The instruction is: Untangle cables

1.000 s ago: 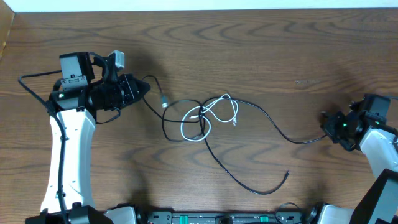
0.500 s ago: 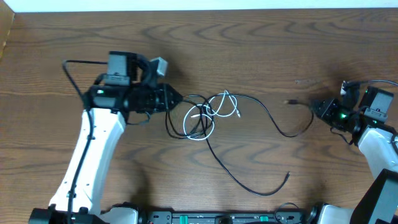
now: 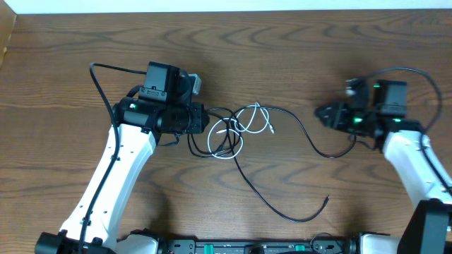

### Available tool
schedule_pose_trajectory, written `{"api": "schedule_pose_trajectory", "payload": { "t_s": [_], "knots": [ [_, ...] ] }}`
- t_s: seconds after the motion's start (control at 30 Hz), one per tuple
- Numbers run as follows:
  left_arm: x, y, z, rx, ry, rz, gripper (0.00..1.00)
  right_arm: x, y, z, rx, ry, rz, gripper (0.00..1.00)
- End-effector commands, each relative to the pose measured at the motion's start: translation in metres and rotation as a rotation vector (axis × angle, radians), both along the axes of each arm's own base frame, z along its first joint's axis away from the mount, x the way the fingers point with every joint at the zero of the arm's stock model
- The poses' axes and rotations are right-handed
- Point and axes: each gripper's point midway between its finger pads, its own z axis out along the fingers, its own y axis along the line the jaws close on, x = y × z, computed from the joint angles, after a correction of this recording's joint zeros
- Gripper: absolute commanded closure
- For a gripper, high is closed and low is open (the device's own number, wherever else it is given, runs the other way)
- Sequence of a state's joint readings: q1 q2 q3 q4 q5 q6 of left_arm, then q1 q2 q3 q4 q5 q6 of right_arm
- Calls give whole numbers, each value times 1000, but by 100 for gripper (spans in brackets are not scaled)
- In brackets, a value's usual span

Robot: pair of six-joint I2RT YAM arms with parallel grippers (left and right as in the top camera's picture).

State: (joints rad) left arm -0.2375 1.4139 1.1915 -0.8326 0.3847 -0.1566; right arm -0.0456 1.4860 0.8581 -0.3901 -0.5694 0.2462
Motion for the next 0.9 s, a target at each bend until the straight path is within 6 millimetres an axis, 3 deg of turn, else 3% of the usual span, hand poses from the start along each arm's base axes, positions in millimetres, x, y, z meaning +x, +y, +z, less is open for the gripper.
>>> {"api": "schedule_pose_trajectory", "payload": {
  "t_s": [0.0, 0.1, 0.2, 0.4, 0.53, 0.67, 0.8, 0.87],
  "knots": [
    [0, 13, -25, 92, 45, 28, 71, -6, 52, 6, -29, -64, 180, 43],
    [-2, 14, -48, 110, 118, 25, 70, -11, 89, 4, -102, -118, 267, 41],
    [-2, 14, -67, 126, 178, 23, 62, -11, 115, 2, -113, -145, 295, 41],
    [-6, 15, -99, 152, 280, 19, 57, -10, 158, -19, -53, -114, 289, 44],
    [-7, 15, -112, 163, 320, 17, 56, 0, 172, -36, 2, -81, 237, 47],
    [-7, 15, -118, 165, 330, 17, 56, 8, 183, -49, 63, -55, 187, 63],
    [-4, 14, -120, 163, 319, 17, 53, 11, 196, -43, 129, -78, 210, 98],
    [-3, 14, -120, 162, 318, 17, 50, 9, 201, -34, 145, -113, 264, 99]
  ]
}}
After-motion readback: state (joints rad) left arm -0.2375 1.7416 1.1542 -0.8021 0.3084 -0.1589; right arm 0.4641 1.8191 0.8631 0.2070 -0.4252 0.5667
